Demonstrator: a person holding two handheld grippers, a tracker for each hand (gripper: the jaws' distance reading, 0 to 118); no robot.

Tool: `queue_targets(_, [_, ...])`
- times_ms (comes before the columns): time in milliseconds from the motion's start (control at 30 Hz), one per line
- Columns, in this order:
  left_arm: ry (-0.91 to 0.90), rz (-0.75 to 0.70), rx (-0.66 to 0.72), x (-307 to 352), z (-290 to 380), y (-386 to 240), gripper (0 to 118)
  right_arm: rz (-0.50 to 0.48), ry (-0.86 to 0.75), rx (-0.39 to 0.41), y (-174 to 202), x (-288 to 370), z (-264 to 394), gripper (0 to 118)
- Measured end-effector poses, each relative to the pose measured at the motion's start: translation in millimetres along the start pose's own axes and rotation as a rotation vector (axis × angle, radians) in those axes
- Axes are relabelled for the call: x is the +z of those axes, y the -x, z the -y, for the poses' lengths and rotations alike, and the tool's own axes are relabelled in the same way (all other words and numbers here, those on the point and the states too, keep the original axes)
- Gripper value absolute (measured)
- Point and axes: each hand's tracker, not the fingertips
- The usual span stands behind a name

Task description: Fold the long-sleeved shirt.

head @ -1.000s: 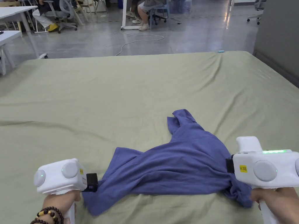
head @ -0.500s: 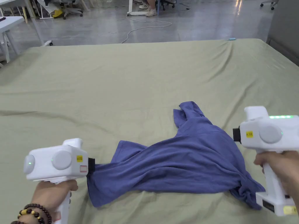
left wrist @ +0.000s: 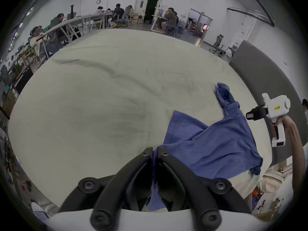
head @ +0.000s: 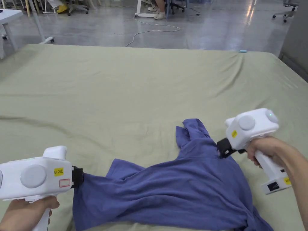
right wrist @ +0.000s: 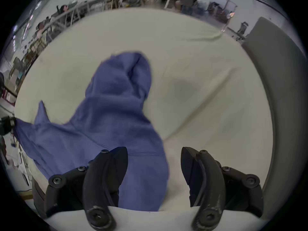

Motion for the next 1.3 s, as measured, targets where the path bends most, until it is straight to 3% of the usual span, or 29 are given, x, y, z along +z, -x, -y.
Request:
queue_targets(67, [0.003,-0.006,-0.008,-3,0,0,0,0.009,0.055,0.004,12,-24,3,65])
queue_targets(100, [0.006,-0.015,-0.010,-5,-2,2,0,0.016,0.075,-0.007,19,-36,7,57])
queue_targets(167, [0.013,-0.023,-0.008,-7,-4,3,0,0.049,0.037,-0.023,17,-44,0,53])
queue_targets(200, [0.014,-0.024,-0.005,-8,-5,3,0,0.037,0.039,-0.009,18,-36,-2,30])
queue_targets(233, [0.011,-0.021,-0.002,-9,-7,2,0,-0.038,0.026,0.033,19,-28,-3,1])
queue_targets(267, [0.004,-0.019,0.001,-9,-11,1,0,-0.018,0.017,0.026,25,-24,-1,1])
queue_targets(300, [-0.005,-0.019,0.003,-7,-15,-2,0,0.068,0.010,0.066,27,-18,-3,1])
queue_targets(500, [-0.284,0.006,-0.063,31,-83,-19,0,0.020,-0.233,-0.021,-4,81,-8,2])
queue_targets(600, [-0.391,0.001,-0.081,61,-140,-34,0,0.169,-0.358,0.038,-15,157,-20,1])
queue_targets(767, [-0.622,-0.027,-0.139,127,-240,-66,0,0.208,-0.581,-0.031,-49,279,-56,2])
queue_targets(833, [-0.669,-0.002,-0.137,156,-284,-79,0,0.247,-0.671,-0.024,-56,328,-71,2])
queue_targets(967, [-0.800,-0.009,-0.153,202,-353,-105,0,0.276,-0.821,-0.149,-78,402,-107,1])
queue_targets(1100, [-0.825,-0.033,-0.135,227,-391,-120,0,0.274,-0.901,-0.239,-92,438,-126,1])
queue_targets(1300, [-0.832,-0.004,-0.139,212,-385,-121,0,0.257,-0.895,-0.268,-94,413,-123,1])
